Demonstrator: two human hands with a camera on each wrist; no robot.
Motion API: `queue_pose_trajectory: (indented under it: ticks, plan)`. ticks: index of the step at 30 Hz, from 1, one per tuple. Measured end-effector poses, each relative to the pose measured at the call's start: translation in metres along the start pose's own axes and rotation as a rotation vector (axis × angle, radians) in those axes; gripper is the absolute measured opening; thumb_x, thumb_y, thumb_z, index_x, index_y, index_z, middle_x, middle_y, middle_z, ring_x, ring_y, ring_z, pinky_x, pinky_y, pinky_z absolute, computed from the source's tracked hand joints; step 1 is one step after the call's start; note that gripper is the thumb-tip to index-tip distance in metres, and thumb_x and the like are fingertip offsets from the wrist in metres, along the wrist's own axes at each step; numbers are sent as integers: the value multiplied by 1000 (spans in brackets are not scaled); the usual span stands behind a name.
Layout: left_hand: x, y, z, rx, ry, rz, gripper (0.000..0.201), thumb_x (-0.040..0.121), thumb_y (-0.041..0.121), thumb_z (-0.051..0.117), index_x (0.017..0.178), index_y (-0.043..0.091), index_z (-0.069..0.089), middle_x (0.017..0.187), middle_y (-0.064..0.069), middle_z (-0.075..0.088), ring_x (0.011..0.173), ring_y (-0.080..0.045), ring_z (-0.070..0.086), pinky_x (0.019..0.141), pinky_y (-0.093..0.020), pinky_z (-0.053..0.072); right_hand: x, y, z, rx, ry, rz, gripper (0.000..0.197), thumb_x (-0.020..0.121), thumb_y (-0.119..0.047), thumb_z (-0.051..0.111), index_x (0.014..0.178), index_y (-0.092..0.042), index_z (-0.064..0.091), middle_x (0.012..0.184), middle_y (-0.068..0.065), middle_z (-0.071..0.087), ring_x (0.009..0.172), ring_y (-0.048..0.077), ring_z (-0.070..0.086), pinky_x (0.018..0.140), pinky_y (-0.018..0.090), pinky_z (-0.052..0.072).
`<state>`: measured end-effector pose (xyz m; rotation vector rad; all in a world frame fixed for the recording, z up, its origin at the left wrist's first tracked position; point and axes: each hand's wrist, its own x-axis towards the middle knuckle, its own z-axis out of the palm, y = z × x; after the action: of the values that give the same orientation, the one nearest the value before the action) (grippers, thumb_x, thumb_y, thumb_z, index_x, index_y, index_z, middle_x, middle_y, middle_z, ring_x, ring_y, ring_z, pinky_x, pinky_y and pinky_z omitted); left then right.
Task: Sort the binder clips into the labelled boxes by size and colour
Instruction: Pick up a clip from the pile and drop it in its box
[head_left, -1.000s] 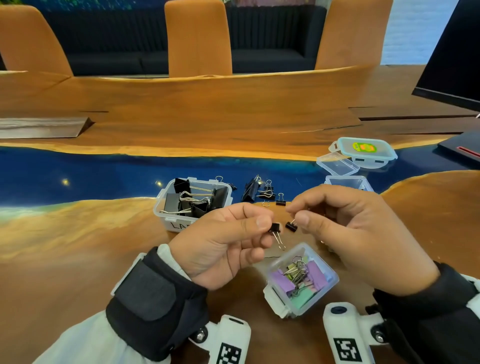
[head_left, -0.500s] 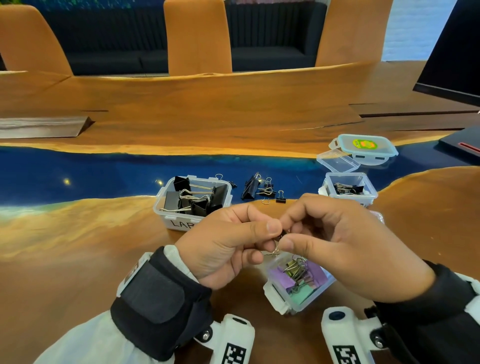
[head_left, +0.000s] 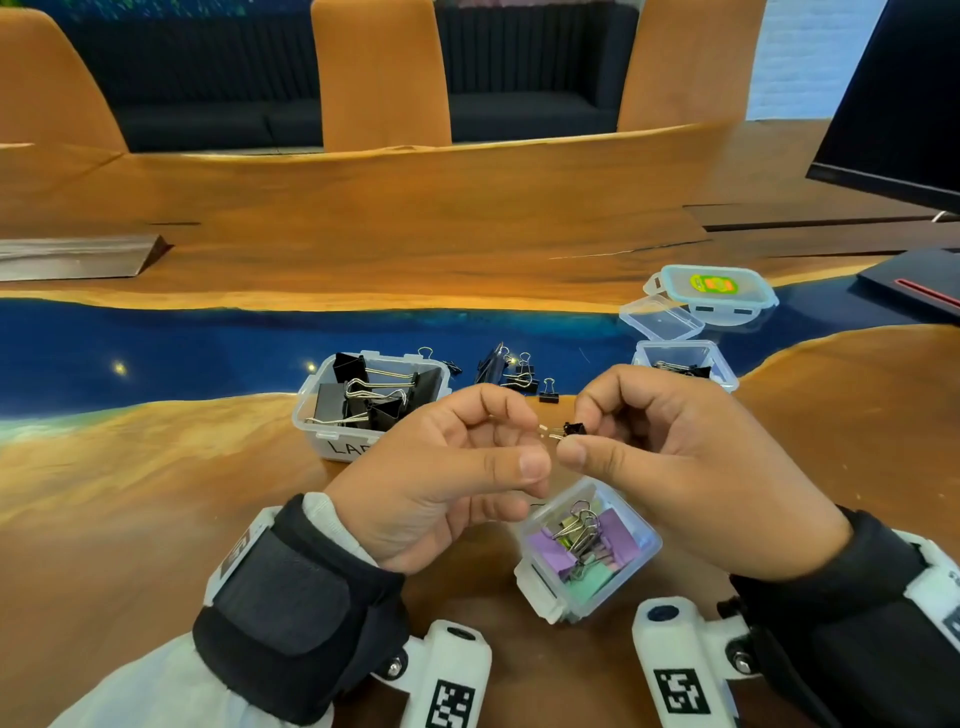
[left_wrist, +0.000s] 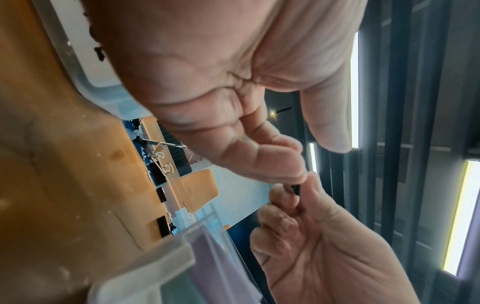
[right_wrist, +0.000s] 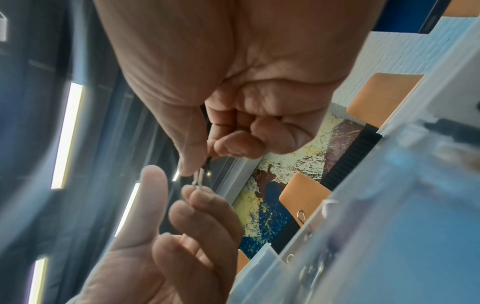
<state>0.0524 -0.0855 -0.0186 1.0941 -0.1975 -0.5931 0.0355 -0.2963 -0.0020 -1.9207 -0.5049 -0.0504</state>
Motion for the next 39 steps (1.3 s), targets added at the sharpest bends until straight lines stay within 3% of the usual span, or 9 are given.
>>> queue_pose_trajectory:
  ticks: [2,8,15,19,21,25,31,34,39]
  plan:
    - [1,-1,1,23,33,-6,30,68,0,82,95,12,76,80,-12,66,66,-20,70,54,-23,58,0,0,1,5,-7,8,17,77,-36,74,83,-21,67,69,1,59,62,14,50,57,21,45]
    - [3,-2,1,59,35,-27,17,66,13,80,83,10,79,74,-13,68,63,-15,68,54,-20,57,2,5,-1,21,-37,34,16,80,-35,75,85,-22,68,72,0,61,67,15,53,60,22,47]
    - [3,-2,-1,49,97,12,10,78,6,67,78,10,77,73,-10,66,62,-13,65,53,-19,56,9,9,8,58,-17,48,11,83,-31,75,84,-22,68,76,5,63,70,19,55,66,32,49]
    - [5,-3,-1,15,156,34,7,75,11,69,81,7,69,72,-11,65,61,-14,65,52,-21,56,13,-5,-2,-6,52,69,18,77,-28,80,91,-20,70,80,5,67,69,20,58,62,23,50]
    - [5,-2,-4,-9,191,29,15,74,12,70,87,5,67,78,-13,67,67,-17,68,53,-22,57,16,-14,-21,-77,61,106,24,77,-32,77,98,-24,70,88,0,68,79,20,64,69,23,53]
    - [3,1,-8,-73,218,31,19,72,12,72,88,5,66,89,-16,71,79,-24,71,55,-23,58,18,-18,-66,-417,8,206,19,78,-37,79,93,-32,68,91,-14,68,85,5,64,74,22,50]
    - [3,2,-10,-76,227,50,10,71,10,72,80,7,70,82,-15,69,68,-17,67,53,-22,57,5,-3,-90,-859,-197,512,44,63,-48,89,95,-42,59,103,-22,55,86,-5,53,71,24,42]
    - [3,1,-10,-72,249,45,7,73,11,72,79,9,71,79,-12,67,64,-14,65,52,-21,56,-3,10,-87,-885,-274,531,49,62,-49,89,96,-42,55,105,-23,48,93,-1,52,69,20,39]
    - [2,2,-4,-68,267,12,9,75,9,71,84,6,70,78,-13,67,61,-13,64,51,-18,56,-11,13,-79,-820,-233,458,49,68,-40,88,97,-40,49,102,-19,47,81,-1,51,60,13,38]
